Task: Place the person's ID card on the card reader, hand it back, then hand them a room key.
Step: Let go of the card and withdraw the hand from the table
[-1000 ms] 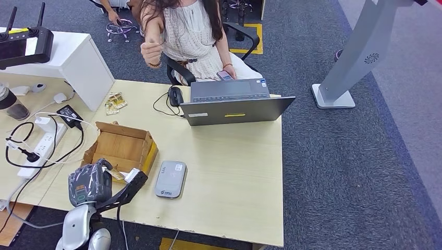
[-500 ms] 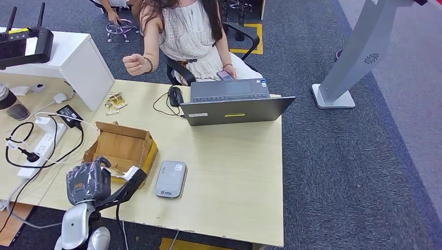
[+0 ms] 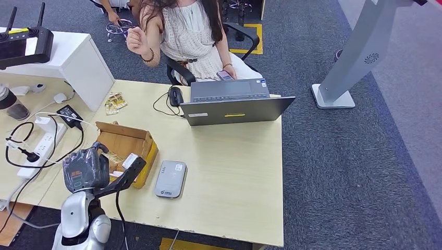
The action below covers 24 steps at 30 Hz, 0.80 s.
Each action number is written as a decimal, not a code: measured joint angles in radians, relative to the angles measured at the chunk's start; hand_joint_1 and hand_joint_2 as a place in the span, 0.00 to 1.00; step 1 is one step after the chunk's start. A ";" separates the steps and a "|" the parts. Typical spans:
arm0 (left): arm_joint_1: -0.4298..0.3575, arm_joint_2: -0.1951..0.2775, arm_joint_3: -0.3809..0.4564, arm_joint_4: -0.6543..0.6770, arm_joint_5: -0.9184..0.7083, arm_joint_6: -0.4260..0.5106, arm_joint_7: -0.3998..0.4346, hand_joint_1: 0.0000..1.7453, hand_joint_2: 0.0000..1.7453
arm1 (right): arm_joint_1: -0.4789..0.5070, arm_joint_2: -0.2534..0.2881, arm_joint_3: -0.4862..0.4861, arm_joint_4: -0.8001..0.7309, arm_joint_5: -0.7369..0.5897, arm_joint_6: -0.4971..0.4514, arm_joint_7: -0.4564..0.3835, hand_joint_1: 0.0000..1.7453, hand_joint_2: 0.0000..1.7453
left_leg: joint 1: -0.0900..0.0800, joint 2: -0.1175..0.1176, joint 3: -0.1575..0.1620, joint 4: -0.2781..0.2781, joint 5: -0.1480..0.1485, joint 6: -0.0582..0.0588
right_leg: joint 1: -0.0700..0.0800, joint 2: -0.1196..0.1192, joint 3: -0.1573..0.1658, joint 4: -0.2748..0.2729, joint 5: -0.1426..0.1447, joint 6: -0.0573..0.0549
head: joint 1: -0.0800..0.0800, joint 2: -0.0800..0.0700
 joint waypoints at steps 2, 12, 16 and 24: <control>-0.036 0.001 -0.007 0.000 -0.006 0.013 0.000 1.00 1.00 | -0.004 0.000 0.001 0.002 0.009 0.001 0.004 0.00 1.00 | 0.000 0.000 0.000 0.000 0.000 0.000 | 0.000 0.000 0.000 0.000 0.000 0.000 | 0.000 0.000; -0.304 0.043 -0.041 0.051 -0.079 0.003 0.060 1.00 1.00 | -0.028 0.008 0.024 0.015 0.046 0.002 0.029 0.00 1.00 | 0.000 -0.001 0.000 0.000 0.002 -0.001 | 0.000 0.000 0.000 0.001 0.002 0.000 | 0.000 0.000; -0.449 0.091 -0.087 0.147 -0.086 -0.060 0.123 1.00 1.00 | -0.034 0.010 0.043 0.020 0.057 0.002 0.045 0.00 1.00 | 0.000 0.000 0.000 0.000 0.003 -0.001 | 0.000 0.000 -0.001 0.002 0.003 -0.001 | 0.000 0.000; -0.564 0.134 -0.148 0.266 -0.087 -0.093 0.150 0.00 1.00 | -0.036 0.015 0.060 0.028 0.058 0.002 0.054 0.00 0.00 | 0.000 0.001 0.000 0.000 0.004 -0.001 | 0.000 0.001 -0.001 0.002 0.003 0.000 | 0.000 0.000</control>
